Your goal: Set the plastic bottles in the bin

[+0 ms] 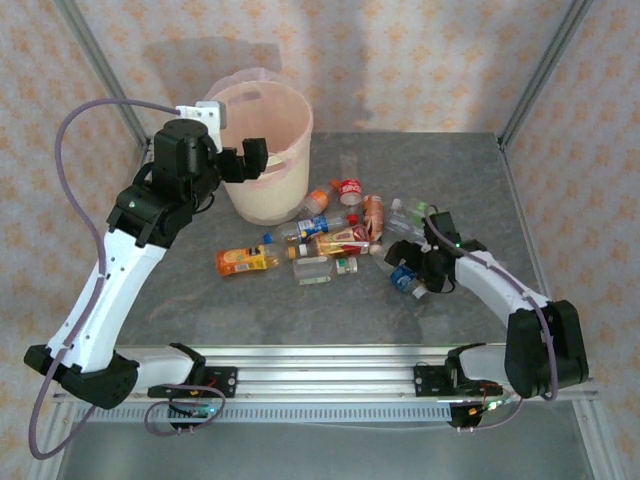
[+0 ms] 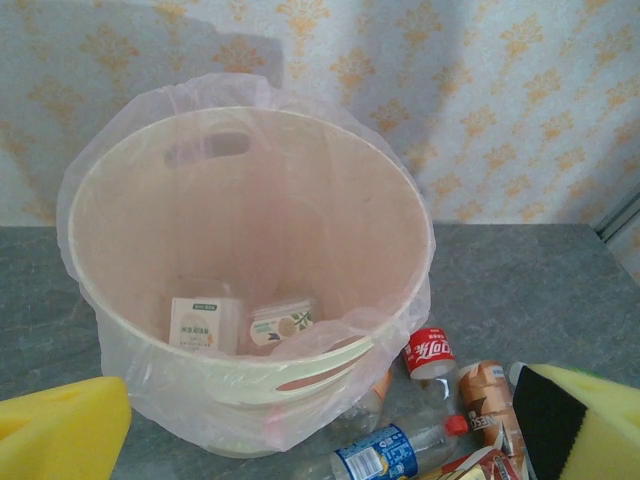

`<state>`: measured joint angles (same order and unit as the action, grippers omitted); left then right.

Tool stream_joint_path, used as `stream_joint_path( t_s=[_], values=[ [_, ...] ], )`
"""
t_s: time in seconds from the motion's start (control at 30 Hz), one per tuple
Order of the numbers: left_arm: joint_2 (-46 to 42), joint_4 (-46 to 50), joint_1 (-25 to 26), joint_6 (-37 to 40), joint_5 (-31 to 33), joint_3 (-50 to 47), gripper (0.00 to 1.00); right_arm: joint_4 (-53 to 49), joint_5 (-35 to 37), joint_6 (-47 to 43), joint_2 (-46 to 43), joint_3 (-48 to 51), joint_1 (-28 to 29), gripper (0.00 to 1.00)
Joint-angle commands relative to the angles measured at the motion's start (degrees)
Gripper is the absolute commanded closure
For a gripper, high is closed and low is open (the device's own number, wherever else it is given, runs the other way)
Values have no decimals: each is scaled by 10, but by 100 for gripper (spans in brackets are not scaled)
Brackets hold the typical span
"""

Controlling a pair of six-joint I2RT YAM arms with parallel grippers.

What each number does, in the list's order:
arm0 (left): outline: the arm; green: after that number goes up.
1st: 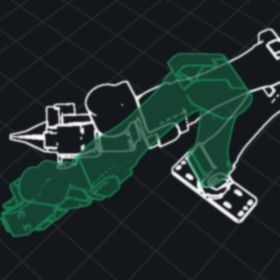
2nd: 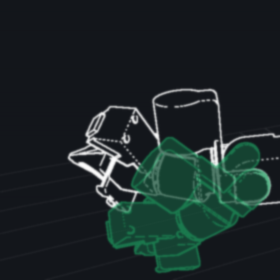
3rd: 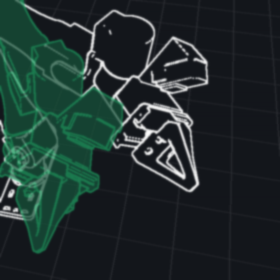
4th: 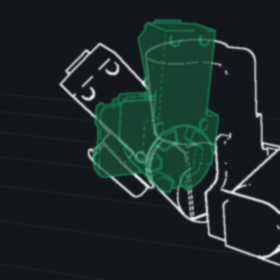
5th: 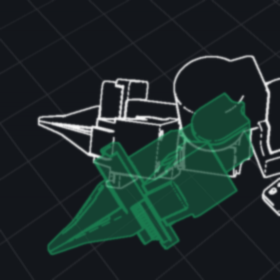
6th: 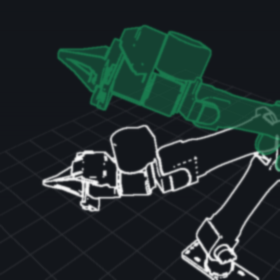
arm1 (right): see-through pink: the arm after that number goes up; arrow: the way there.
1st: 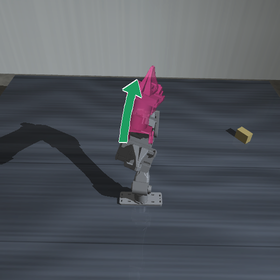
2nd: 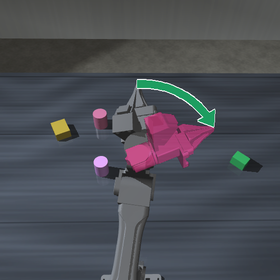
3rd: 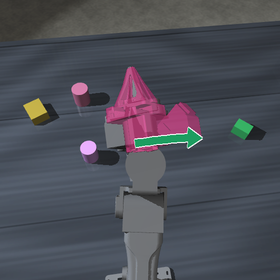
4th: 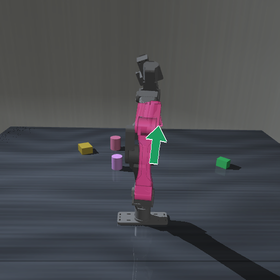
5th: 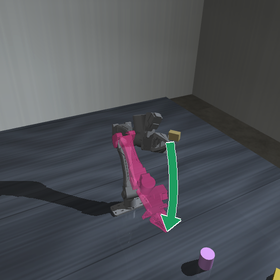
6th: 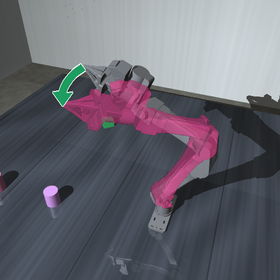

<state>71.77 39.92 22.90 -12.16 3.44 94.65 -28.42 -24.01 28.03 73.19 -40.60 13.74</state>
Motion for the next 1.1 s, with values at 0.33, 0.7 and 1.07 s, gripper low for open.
stream_joint_path(
  t_s=[0.33,0.7,1.07],
  values=[
    [6,-20,0,-13,-10,-5,0,-20,-5,6,-28,23,46,1],
    [15,-21,0,-19,-21,1,0,-43,20,-3,-4,19,88,1],
    [22,-19,0,-18,-23,6,0,-31,50,-5,41,16,96,21]
  ],
)
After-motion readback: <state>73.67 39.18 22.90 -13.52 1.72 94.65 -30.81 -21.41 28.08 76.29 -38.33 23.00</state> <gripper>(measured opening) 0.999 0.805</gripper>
